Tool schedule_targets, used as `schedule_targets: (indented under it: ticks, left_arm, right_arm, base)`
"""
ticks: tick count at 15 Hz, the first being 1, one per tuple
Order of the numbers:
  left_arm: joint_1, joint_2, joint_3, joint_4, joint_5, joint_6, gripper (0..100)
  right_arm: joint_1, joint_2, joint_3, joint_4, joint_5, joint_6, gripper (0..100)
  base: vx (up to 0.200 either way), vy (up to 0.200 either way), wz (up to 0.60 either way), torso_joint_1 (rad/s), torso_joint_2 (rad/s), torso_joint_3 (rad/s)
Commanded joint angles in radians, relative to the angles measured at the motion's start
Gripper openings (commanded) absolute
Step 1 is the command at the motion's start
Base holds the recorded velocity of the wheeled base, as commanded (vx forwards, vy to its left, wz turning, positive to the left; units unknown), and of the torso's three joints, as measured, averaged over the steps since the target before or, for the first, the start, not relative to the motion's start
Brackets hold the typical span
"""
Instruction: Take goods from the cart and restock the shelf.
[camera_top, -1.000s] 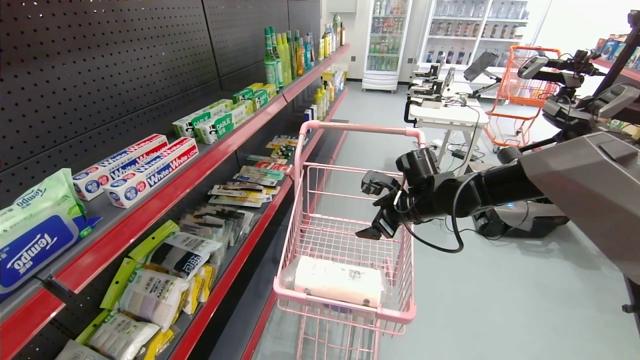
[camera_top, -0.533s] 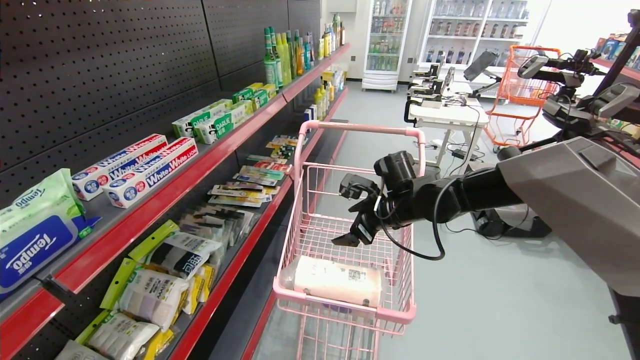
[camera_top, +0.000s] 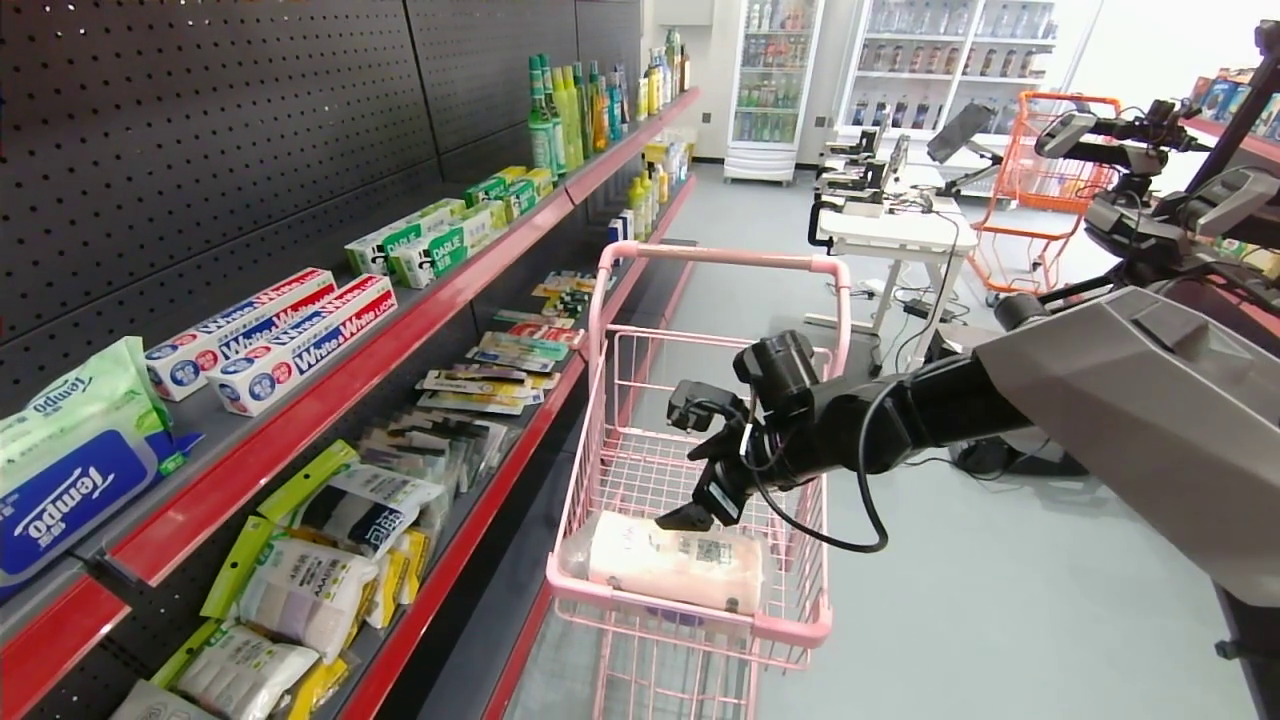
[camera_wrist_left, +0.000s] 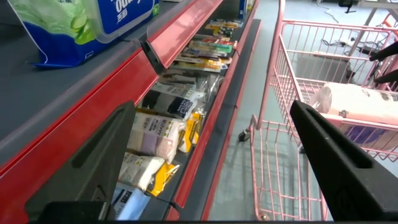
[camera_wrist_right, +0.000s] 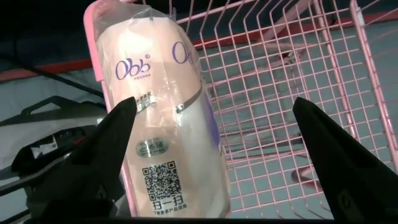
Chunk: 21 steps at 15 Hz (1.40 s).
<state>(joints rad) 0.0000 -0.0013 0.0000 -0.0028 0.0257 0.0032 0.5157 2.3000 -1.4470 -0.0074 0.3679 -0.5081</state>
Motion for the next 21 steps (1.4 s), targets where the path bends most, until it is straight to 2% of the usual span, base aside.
schedule_targets:
  ticks: [1, 6, 10, 21]
  left_arm:
    - [0.0, 0.001, 0.0, 0.0, 0.0, 0.0, 100]
    - [0.0, 0.001, 0.0, 0.0, 0.0, 0.0, 100]
    - [0.0, 0.001, 0.0, 0.0, 0.0, 0.0, 100]
    - [0.0, 0.001, 0.0, 0.0, 0.0, 0.0, 100]
  right_arm:
    - [0.004, -0.002, 0.008, 0.0, 0.002, 0.002, 100]
    - [0.01, -0.016, 0.027, 0.0, 0.002, 0.005, 100]
    - [0.023, -0.028, 0.099, 0.0, 0.0, -0.053, 100]
    - [0.026, -0.013, 0.117, -0.014, -0.004, -0.106, 100]
  base:
    - [0.0, 0.0, 0.0, 0.0, 0.0, 0.0]
    - [0.0, 0.0, 0.0, 0.0, 0.0, 0.0]
    - [0.0, 0.0, 0.0, 0.0, 0.0, 0.0]
    - [0.0, 0.0, 0.0, 0.0, 0.0, 0.0]
